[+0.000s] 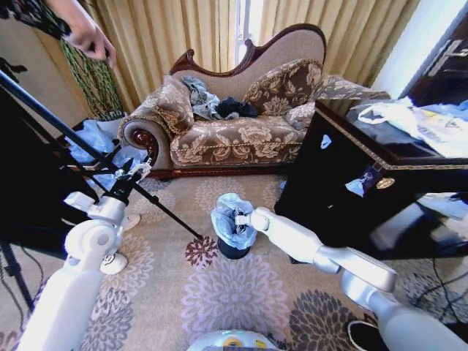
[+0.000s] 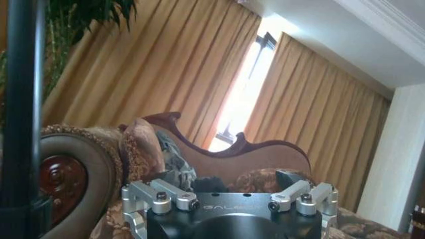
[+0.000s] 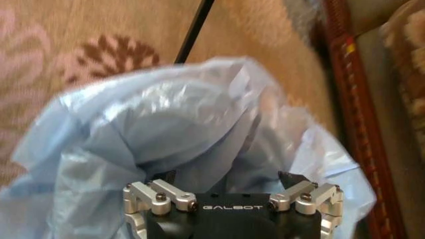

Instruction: Place a garbage bag over the trash bin.

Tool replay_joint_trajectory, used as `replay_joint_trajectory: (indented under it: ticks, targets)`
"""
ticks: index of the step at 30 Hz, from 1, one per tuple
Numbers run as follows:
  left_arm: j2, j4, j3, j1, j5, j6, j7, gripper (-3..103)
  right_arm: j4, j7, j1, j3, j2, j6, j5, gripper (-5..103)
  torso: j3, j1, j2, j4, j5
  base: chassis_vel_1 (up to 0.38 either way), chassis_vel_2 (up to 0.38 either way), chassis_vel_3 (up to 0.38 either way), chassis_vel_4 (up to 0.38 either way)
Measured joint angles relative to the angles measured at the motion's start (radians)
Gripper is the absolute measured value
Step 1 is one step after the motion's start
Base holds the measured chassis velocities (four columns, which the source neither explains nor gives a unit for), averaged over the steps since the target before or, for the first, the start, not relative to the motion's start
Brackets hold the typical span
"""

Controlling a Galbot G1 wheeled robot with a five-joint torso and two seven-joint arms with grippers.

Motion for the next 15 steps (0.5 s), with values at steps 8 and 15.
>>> replay_joint_trajectory:
  ticks: [8, 15]
  targets:
    - [0.022, 0.019, 0.083, 0.01, 0.051, -0.005, 0.01, 100, 0.232, 0.049, -0.094, 0.204, -0.114, -0.042, 0.077, 100, 0.0, 0.0, 0.0, 0.0002, 0.0001, 0.0, 0.0, 0.0, 0.0]
    - [0.037, 0.042, 0.275, 0.035, 0.155, -0.038, 0.025, 100, 0.183, 0.178, -0.213, 0.409, -0.155, -0.04, 0.199, 100, 0.0, 0.0, 0.0, -0.0007, -0.0001, 0.0, 0.0, 0.0, 0.0]
